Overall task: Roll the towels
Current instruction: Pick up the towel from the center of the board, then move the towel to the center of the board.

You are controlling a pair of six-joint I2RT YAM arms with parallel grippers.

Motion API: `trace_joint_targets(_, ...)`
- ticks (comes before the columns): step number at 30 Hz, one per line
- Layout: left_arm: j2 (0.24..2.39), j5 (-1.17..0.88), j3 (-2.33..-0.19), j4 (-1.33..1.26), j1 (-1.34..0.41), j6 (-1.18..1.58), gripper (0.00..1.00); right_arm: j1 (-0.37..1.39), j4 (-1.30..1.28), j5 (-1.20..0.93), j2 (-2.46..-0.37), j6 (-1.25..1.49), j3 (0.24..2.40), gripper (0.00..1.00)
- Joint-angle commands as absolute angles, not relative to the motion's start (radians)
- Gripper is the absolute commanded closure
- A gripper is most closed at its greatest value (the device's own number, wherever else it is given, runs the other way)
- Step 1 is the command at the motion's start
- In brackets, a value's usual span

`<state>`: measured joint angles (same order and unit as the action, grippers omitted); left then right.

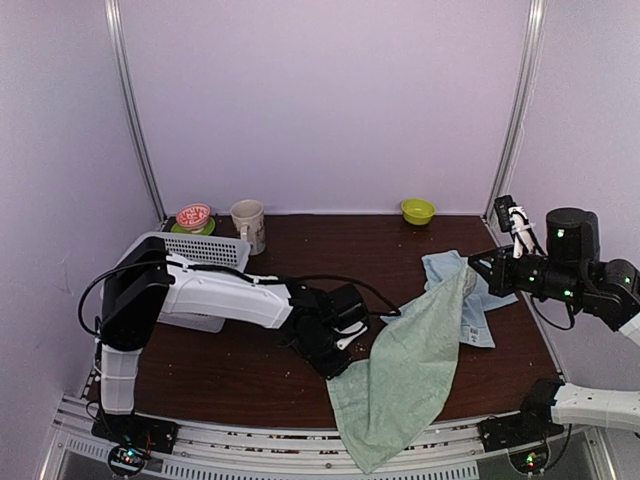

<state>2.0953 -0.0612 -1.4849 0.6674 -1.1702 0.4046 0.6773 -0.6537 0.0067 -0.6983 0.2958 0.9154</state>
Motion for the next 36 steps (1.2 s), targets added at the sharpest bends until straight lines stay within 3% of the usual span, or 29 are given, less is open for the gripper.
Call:
trace_joint_targets(1,2.117,-0.017,-1.451,0.743,-1.186,0.412,1.0,0.673,-0.661,0.044,-0.669,0.308,0.926,1.0)
trace_joint_targets(13,1.565,0.422,-1.525,0.822,-1.085,0.377,1.0,0.673,-0.666,0.151,-0.698,0.39,1.101,1.0)
trace_joint_targets(24,1.192,0.655,-1.4,0.666,-1.083,0.33,1.0,0.673,-0.638,0.176,-0.67,0.373,1.055,1.0)
trace_joint_targets(28,1.049,0.586,-1.333,0.558,-1.083,0.257,1.0,0.673,-0.638,0.131,-0.646,0.321,1.097,1.0)
trace_joint_targets(36,0.77,0.22,-1.177,0.505,-1.086,0.248,1.0,0.673,-0.666,-0.151,-0.552,0.218,1.129,1.0)
